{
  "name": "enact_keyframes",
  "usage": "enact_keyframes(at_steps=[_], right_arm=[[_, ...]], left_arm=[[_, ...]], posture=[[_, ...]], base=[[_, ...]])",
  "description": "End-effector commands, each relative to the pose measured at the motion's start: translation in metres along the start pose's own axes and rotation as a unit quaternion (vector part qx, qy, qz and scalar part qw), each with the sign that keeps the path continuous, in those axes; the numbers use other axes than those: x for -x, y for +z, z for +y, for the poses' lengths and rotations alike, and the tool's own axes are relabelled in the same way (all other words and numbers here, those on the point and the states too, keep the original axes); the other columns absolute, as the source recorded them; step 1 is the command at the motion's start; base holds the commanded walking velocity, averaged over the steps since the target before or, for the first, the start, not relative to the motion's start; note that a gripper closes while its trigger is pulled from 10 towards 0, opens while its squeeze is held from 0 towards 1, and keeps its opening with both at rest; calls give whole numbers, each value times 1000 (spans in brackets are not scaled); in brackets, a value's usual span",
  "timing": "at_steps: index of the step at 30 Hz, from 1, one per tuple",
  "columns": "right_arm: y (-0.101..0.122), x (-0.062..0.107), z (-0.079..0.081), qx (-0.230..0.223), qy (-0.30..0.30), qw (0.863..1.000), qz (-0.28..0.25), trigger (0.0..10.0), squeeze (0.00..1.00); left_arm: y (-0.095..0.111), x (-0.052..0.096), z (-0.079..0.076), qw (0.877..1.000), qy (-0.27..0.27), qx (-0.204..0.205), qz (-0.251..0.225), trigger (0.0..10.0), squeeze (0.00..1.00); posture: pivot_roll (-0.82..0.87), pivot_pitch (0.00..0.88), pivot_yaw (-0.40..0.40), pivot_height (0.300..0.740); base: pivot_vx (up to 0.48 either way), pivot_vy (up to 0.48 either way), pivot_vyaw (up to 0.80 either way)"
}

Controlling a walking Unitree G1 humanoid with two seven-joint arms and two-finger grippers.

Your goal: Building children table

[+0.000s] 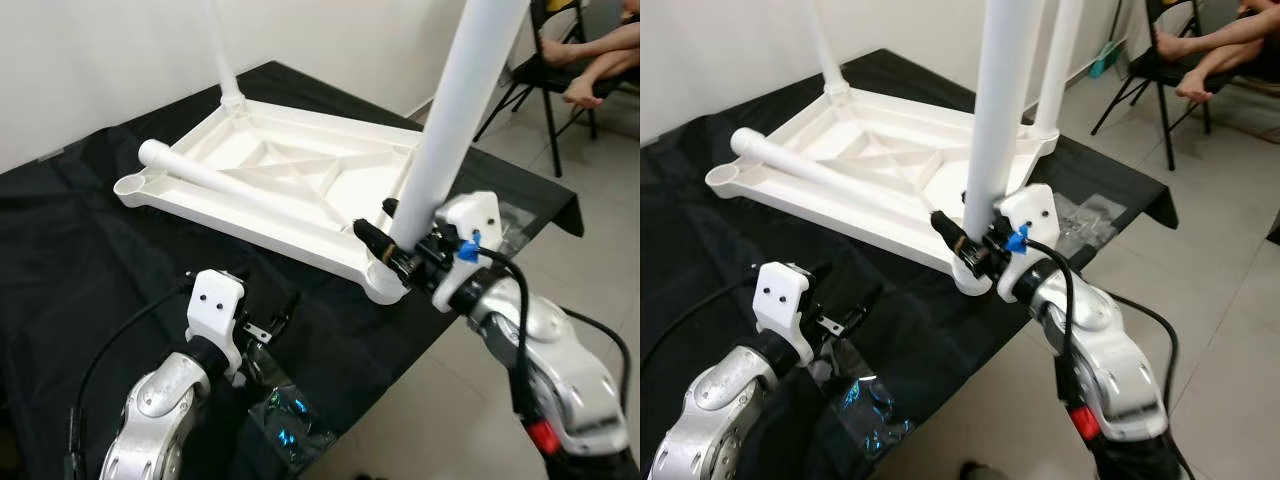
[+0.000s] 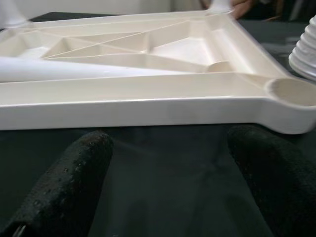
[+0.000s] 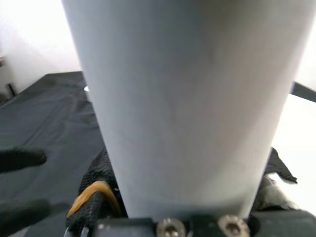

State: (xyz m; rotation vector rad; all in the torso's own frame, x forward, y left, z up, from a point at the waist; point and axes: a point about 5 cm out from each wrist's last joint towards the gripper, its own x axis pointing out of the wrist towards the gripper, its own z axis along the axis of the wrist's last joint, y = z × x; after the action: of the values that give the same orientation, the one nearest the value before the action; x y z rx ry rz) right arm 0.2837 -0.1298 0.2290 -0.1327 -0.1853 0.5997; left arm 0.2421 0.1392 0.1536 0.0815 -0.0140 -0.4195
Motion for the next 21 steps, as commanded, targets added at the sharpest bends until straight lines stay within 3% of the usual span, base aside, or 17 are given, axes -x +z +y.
enact_keyframes(at_steps=[1, 6, 10, 11, 13, 14, 21], right_arm=[[-3, -2, -4, 4, -9, 1000, -2, 10000, 0], [-4, -6, -18, -4, -28, 1000, -13, 10000, 0], [5, 1, -20, -24, 27, 998, -45, 10000, 0], [10, 8, -22, -21, 75, 996, -51, 10000, 0], [10, 8, -22, -21, 75, 996, -51, 10000, 0], [16, 15, -24, -19, 137, 989, -50, 10000, 0], [16, 15, -24, -19, 137, 989, -50, 10000, 0]], left_arm=[[-2, 3, 0, 1000, 6, -9, 9, 10000, 0], [2, 7, 4, 999, 21, -34, 0, 10000, 0], [5, 15, 13, 999, 23, -38, -16, 10000, 0], [8, 20, 12, 998, -13, -42, -33, 10000, 0], [8, 20, 12, 998, -13, -42, -33, 10000, 0], [10, 25, 7, 995, -69, -45, -48, 10000, 0], [10, 25, 7, 995, -69, -45, -48, 10000, 0]], posture=[[-32, 184, 17, 740], [-21, 205, 11, 740], [-20, 226, 4, 740], [-24, 236, -1, 740], [-24, 236, -1, 740], [-28, 248, -7, 740], [-28, 248, -7, 740]], base=[[0, 0, 0], [0, 0, 0], [0, 0, 0], [0, 0, 0], [0, 0, 0], [0, 0, 0], [0, 0, 0]])
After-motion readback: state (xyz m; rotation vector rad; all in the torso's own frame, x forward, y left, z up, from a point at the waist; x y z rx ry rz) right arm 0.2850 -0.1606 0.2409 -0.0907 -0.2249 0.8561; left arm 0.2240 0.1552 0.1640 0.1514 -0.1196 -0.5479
